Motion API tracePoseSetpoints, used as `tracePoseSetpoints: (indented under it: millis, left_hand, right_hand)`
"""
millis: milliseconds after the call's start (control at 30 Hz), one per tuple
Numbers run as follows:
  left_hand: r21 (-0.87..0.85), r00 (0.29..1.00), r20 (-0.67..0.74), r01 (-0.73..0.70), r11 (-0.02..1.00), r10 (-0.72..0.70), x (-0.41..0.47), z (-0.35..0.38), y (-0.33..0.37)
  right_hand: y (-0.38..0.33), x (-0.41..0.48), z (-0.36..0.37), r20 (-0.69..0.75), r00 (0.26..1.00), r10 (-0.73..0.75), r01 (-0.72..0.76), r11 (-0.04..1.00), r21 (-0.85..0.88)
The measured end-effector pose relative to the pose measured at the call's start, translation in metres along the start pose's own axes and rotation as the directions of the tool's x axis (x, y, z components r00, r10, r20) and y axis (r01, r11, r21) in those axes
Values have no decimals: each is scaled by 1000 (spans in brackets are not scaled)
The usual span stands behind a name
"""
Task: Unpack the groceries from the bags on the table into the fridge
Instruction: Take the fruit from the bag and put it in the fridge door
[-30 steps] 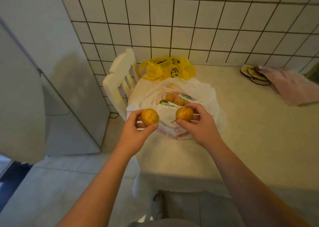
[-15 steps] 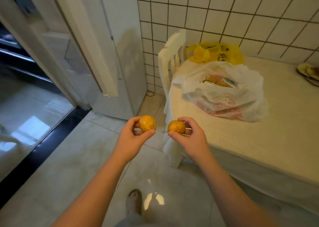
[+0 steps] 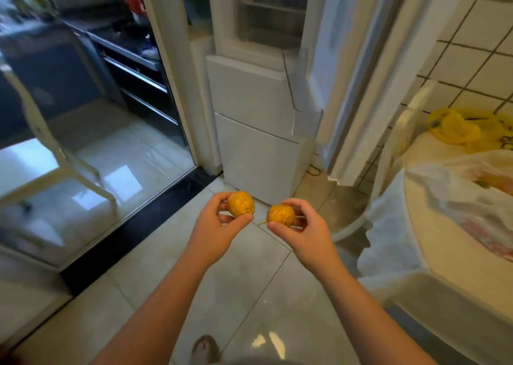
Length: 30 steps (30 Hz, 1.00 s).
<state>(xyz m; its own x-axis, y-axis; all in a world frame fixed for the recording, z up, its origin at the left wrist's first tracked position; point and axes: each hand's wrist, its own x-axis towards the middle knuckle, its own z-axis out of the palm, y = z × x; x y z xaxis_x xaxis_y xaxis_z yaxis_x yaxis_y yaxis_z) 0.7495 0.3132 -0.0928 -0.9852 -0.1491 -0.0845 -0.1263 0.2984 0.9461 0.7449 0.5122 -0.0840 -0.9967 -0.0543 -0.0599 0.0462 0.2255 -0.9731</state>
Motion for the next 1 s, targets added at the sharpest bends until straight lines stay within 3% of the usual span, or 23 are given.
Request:
tracePoseSetpoints:
  millis: [200, 433, 733, 1000]
  left_hand:
    - [29, 999, 45, -13, 999, 11, 78, -111, -24]
    - [-16, 995, 86, -41, 999, 42, 164, -174, -28]
    - [-80, 972, 166, -155, 985, 166, 296, -169, 26]
    - [-91, 900, 254, -343, 935, 355, 416, -123, 94]
  right_hand:
    - [-38, 61, 110, -75, 997, -15, 16, 1000, 13]
    - [-78, 131, 162, -153, 986, -63, 66, 998, 16]
    - [-125, 239, 159, -274, 945, -180, 182, 983, -17]
    - [-156, 335, 125, -445, 861, -248, 263, 964, -28]
